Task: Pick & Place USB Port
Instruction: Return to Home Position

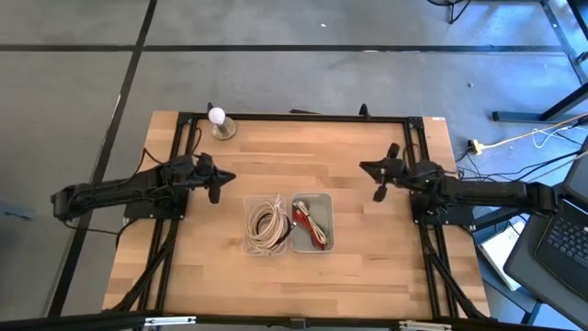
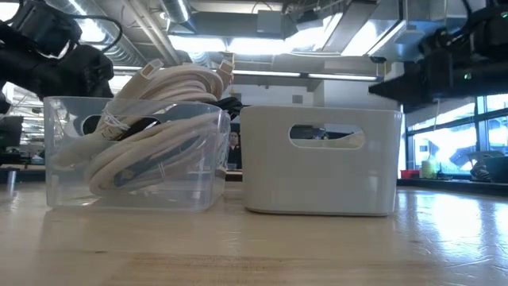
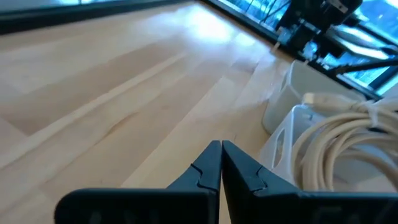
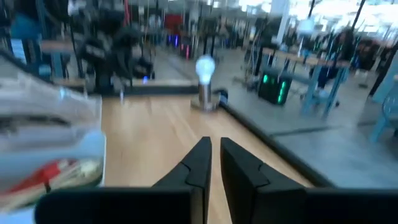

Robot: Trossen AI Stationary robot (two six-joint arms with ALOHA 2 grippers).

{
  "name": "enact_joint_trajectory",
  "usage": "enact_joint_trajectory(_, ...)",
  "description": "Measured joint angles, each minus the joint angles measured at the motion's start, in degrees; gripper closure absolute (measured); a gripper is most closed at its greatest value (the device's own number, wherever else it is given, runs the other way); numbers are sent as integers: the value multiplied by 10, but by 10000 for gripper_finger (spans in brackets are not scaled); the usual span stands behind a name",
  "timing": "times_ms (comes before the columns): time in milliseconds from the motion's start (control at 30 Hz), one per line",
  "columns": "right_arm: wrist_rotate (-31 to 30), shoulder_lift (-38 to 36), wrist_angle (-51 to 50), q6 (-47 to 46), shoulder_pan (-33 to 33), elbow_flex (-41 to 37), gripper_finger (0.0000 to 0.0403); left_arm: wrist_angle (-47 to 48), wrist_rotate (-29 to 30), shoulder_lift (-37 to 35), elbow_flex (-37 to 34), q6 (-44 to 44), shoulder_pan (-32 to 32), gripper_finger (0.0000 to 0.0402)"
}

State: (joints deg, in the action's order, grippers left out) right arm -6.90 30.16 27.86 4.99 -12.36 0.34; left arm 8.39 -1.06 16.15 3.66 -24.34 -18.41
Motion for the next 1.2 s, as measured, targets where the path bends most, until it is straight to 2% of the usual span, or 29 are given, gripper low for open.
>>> enact_joint_trajectory(533,0,-180,0,0,0,0,366,-1,0,-161,0,0,0,395)
enact_joint_trajectory(900,0,-271,0,0,0,0,366,-13,0,-157,-4,0,0,392)
enact_joint_trajectory(1200,0,-276,-1,0,0,0,366,-13,0,-157,-4,0,0,389)
